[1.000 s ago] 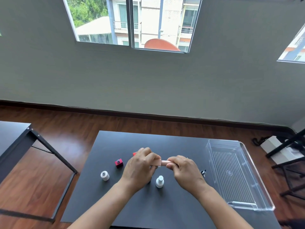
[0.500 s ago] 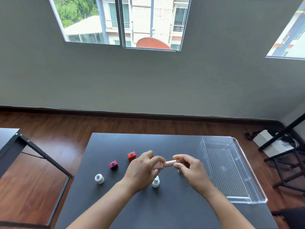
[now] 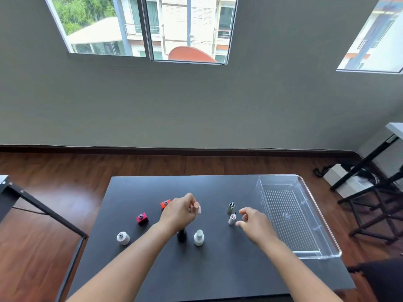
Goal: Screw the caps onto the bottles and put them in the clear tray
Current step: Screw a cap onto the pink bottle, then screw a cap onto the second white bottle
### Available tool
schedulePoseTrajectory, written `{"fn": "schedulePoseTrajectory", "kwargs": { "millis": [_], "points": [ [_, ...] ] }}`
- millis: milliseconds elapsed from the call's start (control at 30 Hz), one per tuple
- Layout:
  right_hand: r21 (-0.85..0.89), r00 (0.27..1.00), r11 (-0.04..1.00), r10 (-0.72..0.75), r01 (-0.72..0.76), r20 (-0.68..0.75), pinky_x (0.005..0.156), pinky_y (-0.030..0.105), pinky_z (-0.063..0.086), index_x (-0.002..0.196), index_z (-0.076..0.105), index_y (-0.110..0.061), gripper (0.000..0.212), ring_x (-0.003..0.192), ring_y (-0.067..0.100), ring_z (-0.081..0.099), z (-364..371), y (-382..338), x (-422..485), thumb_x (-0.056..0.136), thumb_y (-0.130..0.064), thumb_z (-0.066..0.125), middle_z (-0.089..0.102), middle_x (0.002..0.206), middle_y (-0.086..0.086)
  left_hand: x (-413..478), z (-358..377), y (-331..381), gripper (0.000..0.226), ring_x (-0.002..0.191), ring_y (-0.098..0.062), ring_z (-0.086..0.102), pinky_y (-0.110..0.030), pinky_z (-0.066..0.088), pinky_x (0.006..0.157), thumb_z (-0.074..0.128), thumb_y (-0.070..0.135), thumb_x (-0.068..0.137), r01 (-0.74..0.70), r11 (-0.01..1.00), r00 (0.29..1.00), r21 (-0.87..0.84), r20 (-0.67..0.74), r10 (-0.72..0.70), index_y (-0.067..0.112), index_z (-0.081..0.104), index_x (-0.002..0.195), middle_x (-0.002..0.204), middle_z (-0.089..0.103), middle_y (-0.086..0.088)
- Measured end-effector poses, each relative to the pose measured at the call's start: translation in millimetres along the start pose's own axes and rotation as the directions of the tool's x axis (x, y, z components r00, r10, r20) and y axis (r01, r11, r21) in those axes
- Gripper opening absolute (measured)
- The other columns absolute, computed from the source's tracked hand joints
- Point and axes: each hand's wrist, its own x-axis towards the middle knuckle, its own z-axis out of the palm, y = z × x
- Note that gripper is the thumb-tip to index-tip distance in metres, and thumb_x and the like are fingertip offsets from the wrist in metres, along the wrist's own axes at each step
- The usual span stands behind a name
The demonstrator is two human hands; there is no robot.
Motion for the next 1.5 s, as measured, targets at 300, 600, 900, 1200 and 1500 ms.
{"fn": "schedulePoseTrajectory", "kwargs": {
  "millis": [300,600,900,1200,1500],
  "points": [
    [0.004,0.999,0.999,0.047,-0.047,0.014,0.089,0.034,0.045,0.122,0.054,-0.027,0.039,0.114,0.026,0.058,30,1,11,0.084,-0.026,0.065,0.064,0.122,0.001,19,19,-10,0.014,0.088,-0.027,0.062,-0.03,0.038,0.063,0.057,0.033,0.083,0.021,0.995,0.977,0.095,0.211,-0.041,0.023,0.048,0.084,0.094,0.068,-0.003],
    [0.013,0.999,1.0,0.012,-0.011,-0.051,0.085,0.033,0.046,0.11,0.059,-0.03,0.025,0.107,0.025,0.062,38,1,14,0.086,-0.032,0.062,0.069,0.111,-0.006,23,28,-9,0.016,0.092,-0.028,0.061,-0.029,0.039,0.066,0.061,0.026,0.08,0.066,0.99,0.955,0.125,0.28,-0.099,0.017,0.054,0.092,0.102,0.066,-0.006],
    [0.053,0.997,0.998,0.018,-0.014,-0.073,0.081,0.034,0.047,0.101,0.062,-0.031,0.015,0.102,0.028,0.063,45,6,16,0.087,-0.036,0.06,0.071,0.105,-0.004,21,28,-8,0.019,0.094,-0.027,0.062,-0.03,0.043,0.067,0.062,0.025,0.08,0.089,0.991,0.959,0.103,0.258,-0.113,0.016,0.056,0.096,0.099,0.068,-0.004],
    [0.219,0.993,0.976,0.013,0.013,-0.117,0.075,0.031,0.049,0.086,0.057,-0.029,0.011,0.087,0.02,0.067,43,2,6,0.082,-0.037,0.063,0.071,0.082,-0.013,2,19,-16,0.014,0.103,-0.011,0.061,-0.028,0.049,0.082,0.061,0.028,0.082,0.122,0.99,0.982,-0.07,0.15,-0.111,0.027,0.065,0.095,0.107,0.067,0.009],
    [0.259,0.95,0.929,-0.205,0.265,-0.237,0.074,0.032,0.053,0.087,0.053,-0.033,0.013,0.075,0.006,0.067,37,-30,-11,0.085,-0.027,0.065,0.069,0.08,-0.016,-50,-3,-39,0.017,0.103,-0.004,0.058,-0.027,0.048,0.086,0.063,0.03,0.085,0.13,0.975,0.987,-0.181,-0.071,-0.145,0.037,0.062,0.101,0.109,0.061,0.019]
  ]
}}
